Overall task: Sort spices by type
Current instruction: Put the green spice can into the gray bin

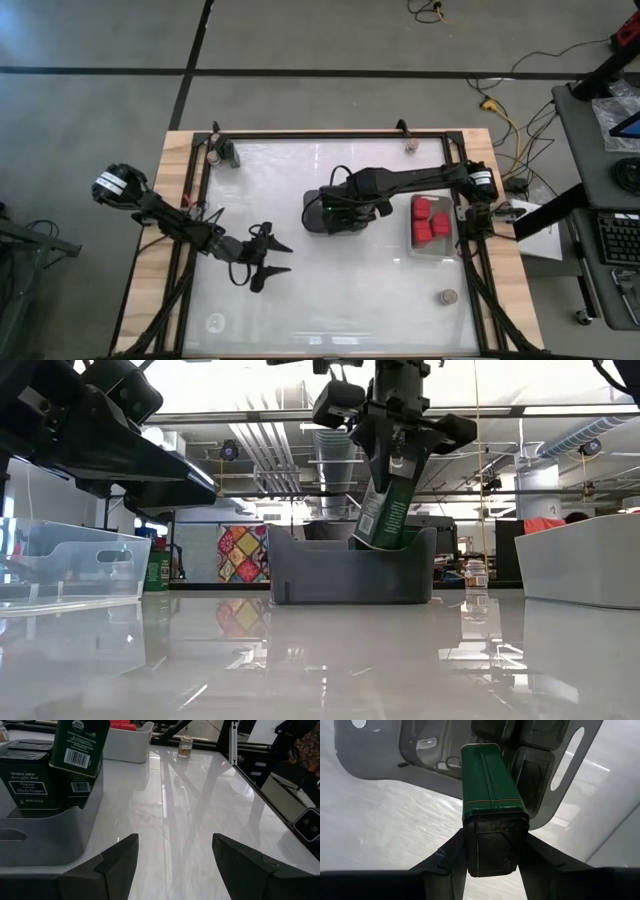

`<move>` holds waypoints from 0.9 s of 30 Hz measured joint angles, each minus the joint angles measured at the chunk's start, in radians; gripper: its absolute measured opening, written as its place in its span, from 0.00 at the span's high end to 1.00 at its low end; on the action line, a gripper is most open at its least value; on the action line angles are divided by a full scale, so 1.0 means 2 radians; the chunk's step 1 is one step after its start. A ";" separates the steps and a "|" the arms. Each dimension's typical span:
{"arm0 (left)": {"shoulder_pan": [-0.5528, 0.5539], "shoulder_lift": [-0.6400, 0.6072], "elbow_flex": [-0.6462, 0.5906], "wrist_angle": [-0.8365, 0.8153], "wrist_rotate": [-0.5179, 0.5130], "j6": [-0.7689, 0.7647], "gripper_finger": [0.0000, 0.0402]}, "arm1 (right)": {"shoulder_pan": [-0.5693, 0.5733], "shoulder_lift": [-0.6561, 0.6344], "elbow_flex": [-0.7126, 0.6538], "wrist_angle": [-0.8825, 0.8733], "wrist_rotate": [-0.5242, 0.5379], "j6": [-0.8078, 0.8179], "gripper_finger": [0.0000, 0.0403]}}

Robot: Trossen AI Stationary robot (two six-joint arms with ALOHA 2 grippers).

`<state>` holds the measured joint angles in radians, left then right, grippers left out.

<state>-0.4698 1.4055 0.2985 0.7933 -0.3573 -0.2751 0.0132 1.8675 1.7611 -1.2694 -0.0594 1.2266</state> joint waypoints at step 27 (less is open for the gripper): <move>0.000 0.000 0.000 0.006 0.004 0.000 0.40 | -0.009 0.000 -0.047 0.066 0.005 0.020 0.64</move>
<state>-0.4702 1.4052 0.2985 0.8059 -0.3496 -0.2759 -0.0039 1.8683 1.6661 -1.1372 -0.0502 1.2671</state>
